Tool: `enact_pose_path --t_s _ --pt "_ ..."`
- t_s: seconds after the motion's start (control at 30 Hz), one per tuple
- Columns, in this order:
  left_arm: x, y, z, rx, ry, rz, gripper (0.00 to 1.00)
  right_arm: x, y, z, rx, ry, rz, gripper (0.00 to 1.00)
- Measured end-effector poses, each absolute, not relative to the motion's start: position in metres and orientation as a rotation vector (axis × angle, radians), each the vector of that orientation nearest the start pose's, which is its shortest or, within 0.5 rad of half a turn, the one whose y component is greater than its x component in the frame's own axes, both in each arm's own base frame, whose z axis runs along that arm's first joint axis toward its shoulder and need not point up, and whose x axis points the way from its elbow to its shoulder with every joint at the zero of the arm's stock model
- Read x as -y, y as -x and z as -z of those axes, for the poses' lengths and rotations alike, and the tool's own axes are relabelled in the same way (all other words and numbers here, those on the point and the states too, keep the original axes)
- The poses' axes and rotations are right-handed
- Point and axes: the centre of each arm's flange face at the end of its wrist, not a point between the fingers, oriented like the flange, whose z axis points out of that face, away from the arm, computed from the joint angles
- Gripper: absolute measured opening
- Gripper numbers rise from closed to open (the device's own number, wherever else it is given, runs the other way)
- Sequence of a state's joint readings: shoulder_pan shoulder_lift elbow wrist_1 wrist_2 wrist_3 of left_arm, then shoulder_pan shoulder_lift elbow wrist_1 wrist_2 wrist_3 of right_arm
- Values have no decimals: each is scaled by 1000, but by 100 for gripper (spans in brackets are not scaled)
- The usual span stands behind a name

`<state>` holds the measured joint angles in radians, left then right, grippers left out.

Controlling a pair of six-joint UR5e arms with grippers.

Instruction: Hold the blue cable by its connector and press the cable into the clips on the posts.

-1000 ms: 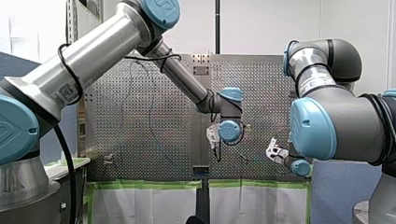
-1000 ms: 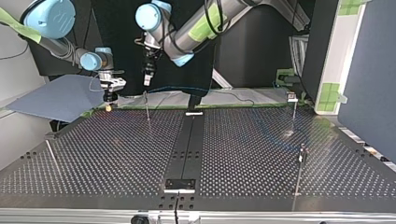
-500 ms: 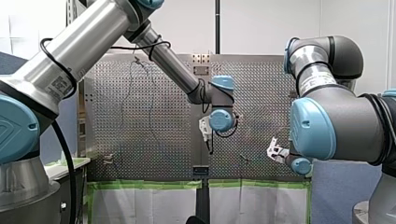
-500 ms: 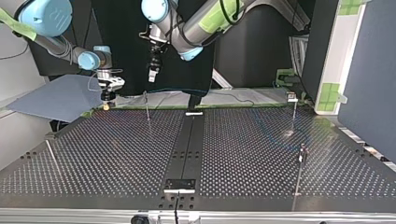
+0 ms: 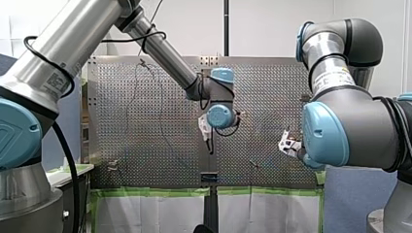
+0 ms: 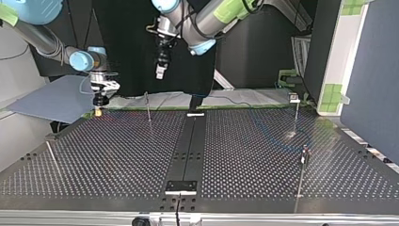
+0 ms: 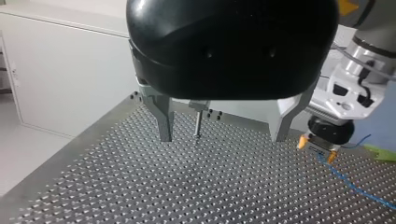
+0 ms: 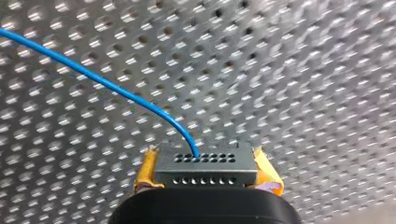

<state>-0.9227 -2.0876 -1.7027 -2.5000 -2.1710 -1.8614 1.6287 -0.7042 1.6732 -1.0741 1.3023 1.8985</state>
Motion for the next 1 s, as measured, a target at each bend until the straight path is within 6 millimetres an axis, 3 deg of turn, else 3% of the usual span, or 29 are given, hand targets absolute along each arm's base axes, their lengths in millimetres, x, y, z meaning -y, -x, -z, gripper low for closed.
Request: enact_pose_path --t_s 0.23,0.67,1.0 --pt "511 -298 -209 -1576 -3 518 100 642 -198 -48 1189 -1236 -1734 0" --pt "481 -284 -235 -1490 74 567 100 642 -199 -53 1184 -1231 -1740 0" --pt "459 -279 -219 -1474 90 567 100 641 -199 -53 1186 -1233 -1746 0"
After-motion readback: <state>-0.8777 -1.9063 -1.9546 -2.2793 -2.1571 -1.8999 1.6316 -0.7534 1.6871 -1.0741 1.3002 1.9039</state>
